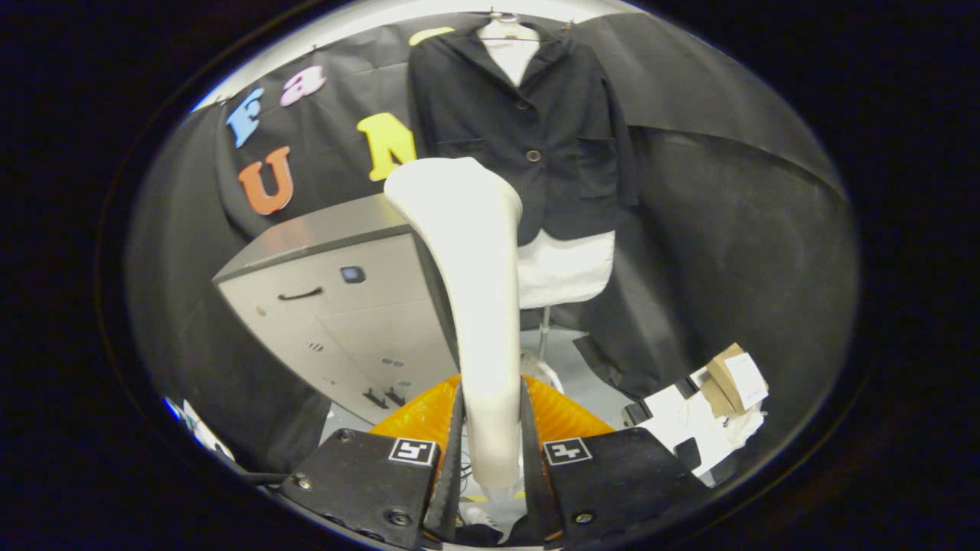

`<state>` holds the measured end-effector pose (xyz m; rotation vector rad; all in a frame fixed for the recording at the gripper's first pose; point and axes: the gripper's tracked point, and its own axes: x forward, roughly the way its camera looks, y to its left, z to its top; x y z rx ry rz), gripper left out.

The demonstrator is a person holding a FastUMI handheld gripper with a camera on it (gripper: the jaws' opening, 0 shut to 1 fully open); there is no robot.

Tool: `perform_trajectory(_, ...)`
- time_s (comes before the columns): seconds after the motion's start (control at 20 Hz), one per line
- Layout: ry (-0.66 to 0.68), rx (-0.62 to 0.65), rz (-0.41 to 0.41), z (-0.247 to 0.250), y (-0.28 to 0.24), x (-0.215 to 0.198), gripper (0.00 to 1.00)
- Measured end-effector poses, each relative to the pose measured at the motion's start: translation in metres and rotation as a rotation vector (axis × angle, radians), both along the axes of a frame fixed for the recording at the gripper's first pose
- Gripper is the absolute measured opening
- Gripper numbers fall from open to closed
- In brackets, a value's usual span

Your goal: Iron the clothes twice with a garment steamer, once on the left side and once on the right side.

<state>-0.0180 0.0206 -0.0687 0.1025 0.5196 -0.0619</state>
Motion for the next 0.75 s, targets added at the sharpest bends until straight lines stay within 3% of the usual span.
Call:
perform_trajectory(0.3,0.009,-0.077,0.107,-0.014,0.044,-0.029,0.38)
perform_trajectory(0.75,0.007,-0.068,0.099,-0.008,0.045,-0.044,0.38)
